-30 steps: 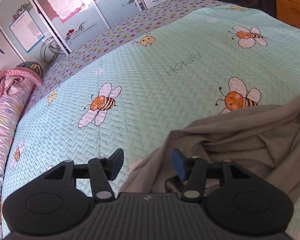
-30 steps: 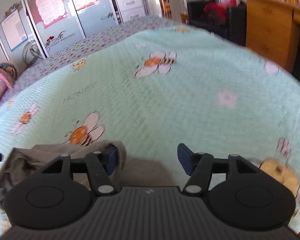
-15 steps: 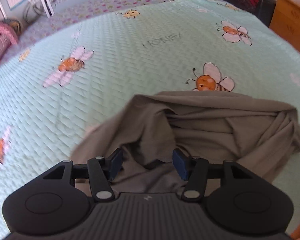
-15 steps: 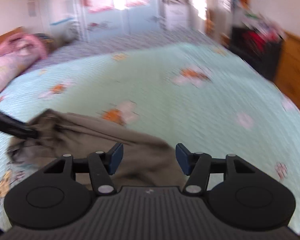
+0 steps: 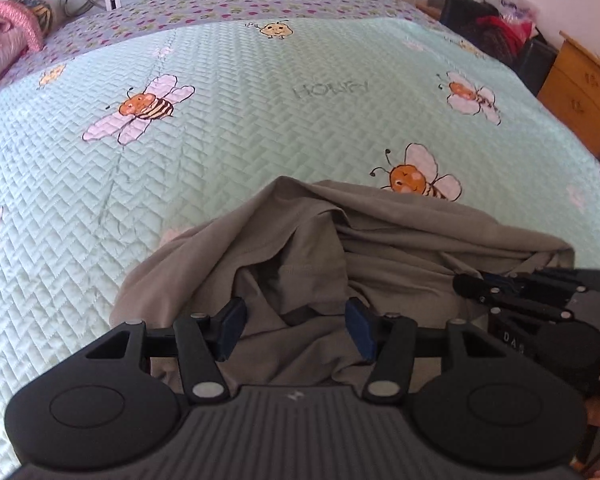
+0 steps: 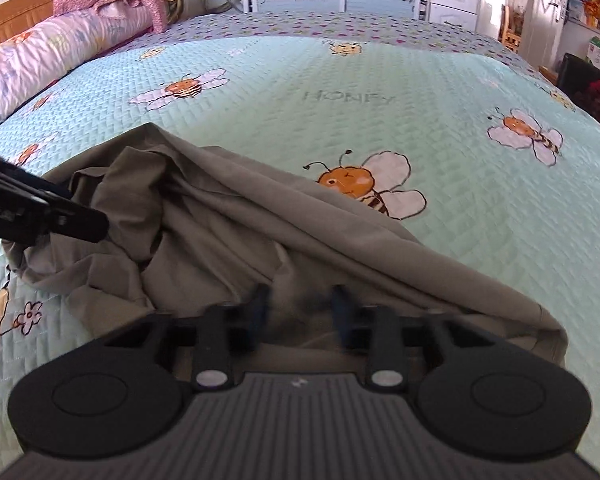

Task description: Fold clothes

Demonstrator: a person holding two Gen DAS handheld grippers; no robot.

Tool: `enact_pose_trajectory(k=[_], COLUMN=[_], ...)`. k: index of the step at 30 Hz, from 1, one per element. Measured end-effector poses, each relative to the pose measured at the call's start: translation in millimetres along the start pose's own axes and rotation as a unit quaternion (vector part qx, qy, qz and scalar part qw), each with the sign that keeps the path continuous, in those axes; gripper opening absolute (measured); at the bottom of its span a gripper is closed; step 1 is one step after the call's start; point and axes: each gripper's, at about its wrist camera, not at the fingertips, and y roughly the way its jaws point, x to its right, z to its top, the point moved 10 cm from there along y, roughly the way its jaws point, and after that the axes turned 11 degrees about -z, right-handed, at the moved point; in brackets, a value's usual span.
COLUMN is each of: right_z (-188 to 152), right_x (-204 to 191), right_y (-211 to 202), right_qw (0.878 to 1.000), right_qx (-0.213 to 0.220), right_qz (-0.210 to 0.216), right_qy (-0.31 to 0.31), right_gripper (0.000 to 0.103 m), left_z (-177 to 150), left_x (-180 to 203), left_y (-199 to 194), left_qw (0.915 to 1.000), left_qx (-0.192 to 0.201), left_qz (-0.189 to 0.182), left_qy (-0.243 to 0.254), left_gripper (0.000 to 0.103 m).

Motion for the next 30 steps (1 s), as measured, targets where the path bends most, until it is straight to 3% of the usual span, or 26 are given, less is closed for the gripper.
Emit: enact_pose_trajectory(k=[5,7,11,15,16,17,18,23,30], right_z=[-3,-3,-1,-4,-6,-8,-10,-20,-18], right_x=[27,33,43,47,46,46,46,46,37], right_y=[-26,-42,-63,-68,-68,-68,-68,-65,-74], right_qw=[0.992,0.989,0.984,0.981,0.981,0.981,0.981,0.985,0.988], right_qx=[0.009,0.02,0.038,0.042,0.041,0.041,0.04,0.032,0.045], right_qz=[0.048,0.053,0.061,0.062,0.062,0.06,0.058,0.033,0.018], right_qy=[0.115,0.135,0.165,0.179,0.18,0.18,0.179,0.168,0.145], right_gripper=[0.005,0.004,0.004,0.004,0.004,0.004,0.004,0.004,0.004], left_z=[-11,-9,1,2,2,2,2,2,4], left_x=[14,17,11,2,0,-3,-5,-4,-11], left_y=[1,3,15,36,41,47,52,43,3], left_qw=[0.9989,0.9988,0.9996,1.0,0.9999,0.9998,0.9996,0.9974,0.9927], left_qx=[-0.009,-0.005,0.007,-0.006,-0.01,-0.013,-0.016,-0.005,0.028], left_qz=[-0.047,-0.048,-0.025,0.001,0.008,0.015,0.021,0.06,0.107], left_qy=[-0.002,-0.001,-0.01,-0.001,0.001,0.003,0.005,0.04,0.048], left_gripper=[0.058,0.058,0.058,0.055,0.045,0.025,0.017,0.006,0.005])
